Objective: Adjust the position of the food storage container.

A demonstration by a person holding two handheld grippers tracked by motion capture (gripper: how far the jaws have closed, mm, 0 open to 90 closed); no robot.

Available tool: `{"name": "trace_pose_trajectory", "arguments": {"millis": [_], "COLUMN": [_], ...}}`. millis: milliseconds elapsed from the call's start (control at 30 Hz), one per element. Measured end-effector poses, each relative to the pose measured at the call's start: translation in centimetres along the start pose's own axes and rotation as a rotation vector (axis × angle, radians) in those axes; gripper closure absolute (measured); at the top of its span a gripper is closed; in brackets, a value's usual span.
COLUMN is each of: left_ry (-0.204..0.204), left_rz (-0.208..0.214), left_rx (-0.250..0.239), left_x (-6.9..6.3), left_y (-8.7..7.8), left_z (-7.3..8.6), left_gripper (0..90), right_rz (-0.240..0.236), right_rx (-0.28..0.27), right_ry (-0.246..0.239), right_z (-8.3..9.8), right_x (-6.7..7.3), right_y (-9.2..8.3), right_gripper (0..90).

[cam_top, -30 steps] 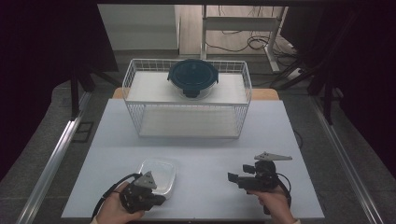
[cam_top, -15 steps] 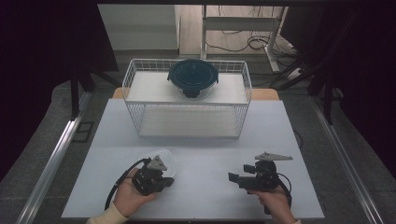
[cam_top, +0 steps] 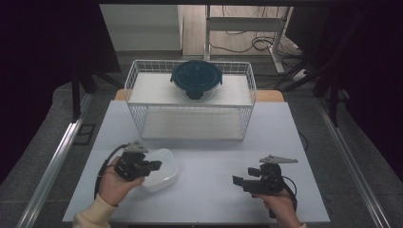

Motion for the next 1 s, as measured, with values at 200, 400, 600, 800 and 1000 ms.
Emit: {"name": "trace_pose_trajectory", "arguments": {"millis": [200,400,600,800,1000], "left_ry": [-0.087,-0.144,-0.156,-0.140,-0.143], "left_rz": [-0.072,-0.120,-0.120,-0.101,-0.071], "left_rx": [0.001,0.051,0.089,0.092,0.101], "left_x": [4.3,7.2,8.1,7.7,6.9], "left_y": [-1.2,-0.5,0.4,0.7,0.7], "left_z": [0.5,1.8,3.0,3.2,3.6], "left_gripper": [90.0,90.0,90.0,90.0,90.0], "right_rz": [0.002,0.004,0.007,0.011,0.014], "right_rx": [0.005,0.008,0.007,0.011,0.002], "right_ry": [0.001,0.004,0.002,0.006,0.007], "right_z": [0.0,0.1,0.1,0.2,0.1], "right_x": [0.0,-0.1,-0.2,-0.2,-0.1], "right_y": [0.1,0.2,0.1,0.3,0.2], "right_gripper": [19.3,19.3,19.3,19.3,19.3]}}
Point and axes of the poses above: each handheld gripper's, and its own axes: y roughly forward along the jaws, z roughly out of its underside, x roughly to its left, the point moved 1 cm from there along y, roughly forward along the jaws, and after that the axes turned 7 degrees about z, right-handed, at the moved point
